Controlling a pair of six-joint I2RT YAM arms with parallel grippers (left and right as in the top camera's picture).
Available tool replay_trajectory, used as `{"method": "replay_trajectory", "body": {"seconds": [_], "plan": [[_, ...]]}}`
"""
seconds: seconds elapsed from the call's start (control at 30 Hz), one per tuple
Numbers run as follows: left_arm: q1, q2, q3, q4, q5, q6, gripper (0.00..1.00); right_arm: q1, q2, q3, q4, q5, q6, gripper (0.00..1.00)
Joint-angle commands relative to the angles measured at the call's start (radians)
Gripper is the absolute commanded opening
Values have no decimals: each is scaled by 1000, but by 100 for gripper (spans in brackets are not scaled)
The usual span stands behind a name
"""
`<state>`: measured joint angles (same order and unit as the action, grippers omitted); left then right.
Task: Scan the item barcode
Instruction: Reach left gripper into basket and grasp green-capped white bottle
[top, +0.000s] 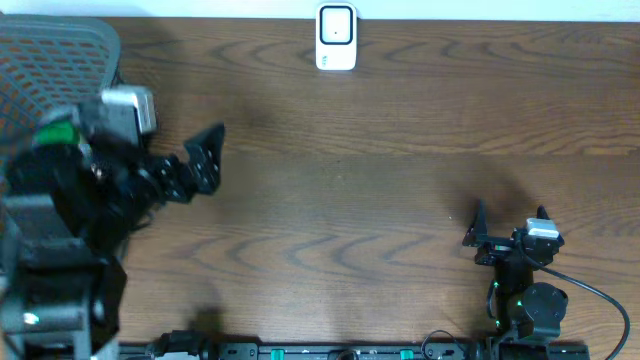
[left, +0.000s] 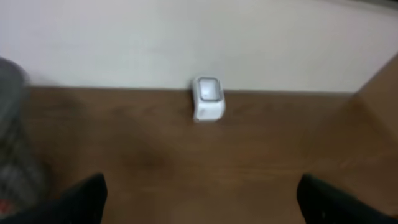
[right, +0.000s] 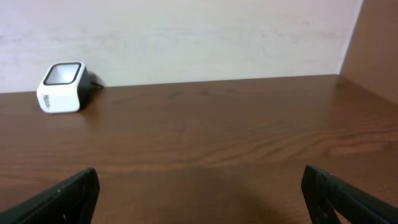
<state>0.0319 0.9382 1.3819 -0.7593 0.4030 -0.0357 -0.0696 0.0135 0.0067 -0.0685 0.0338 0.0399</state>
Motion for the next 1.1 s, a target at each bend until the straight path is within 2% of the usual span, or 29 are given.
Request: {"method": "replay_trajectory", "body": {"seconds": [0.0, 0.07, 0.17, 0.27, 0.37, 0.53, 0.7, 0.93, 1.07], "plan": [[3, 61, 149, -98, -106, 137, 98, 6, -7, -1, -3, 2, -11, 99], [8, 74, 175, -117, -150, 135, 98, 6, -7, -1, -3, 2, -11, 99], [31, 76, 200, -115, -320, 43, 98, 6, -7, -1, -3, 2, -11, 99], [82, 95, 252, -117, -410, 15, 98, 6, -7, -1, -3, 2, -11, 99], [173, 153, 327, -144, -418, -2, 98, 6, -7, -1, -3, 2, -11, 99], [359, 308, 449, -229, -411, -108, 98, 6, -7, -1, -3, 2, -11, 99], [515, 439, 492, -269, -411, -183, 98, 6, -7, -1, -3, 2, -11, 99], [630, 557, 492, -245, -412, -266, 98, 6, -7, -1, -3, 2, -11, 99], [642, 607, 491, -211, -415, -266, 98, 6, -7, -1, -3, 2, -11, 99]]}}
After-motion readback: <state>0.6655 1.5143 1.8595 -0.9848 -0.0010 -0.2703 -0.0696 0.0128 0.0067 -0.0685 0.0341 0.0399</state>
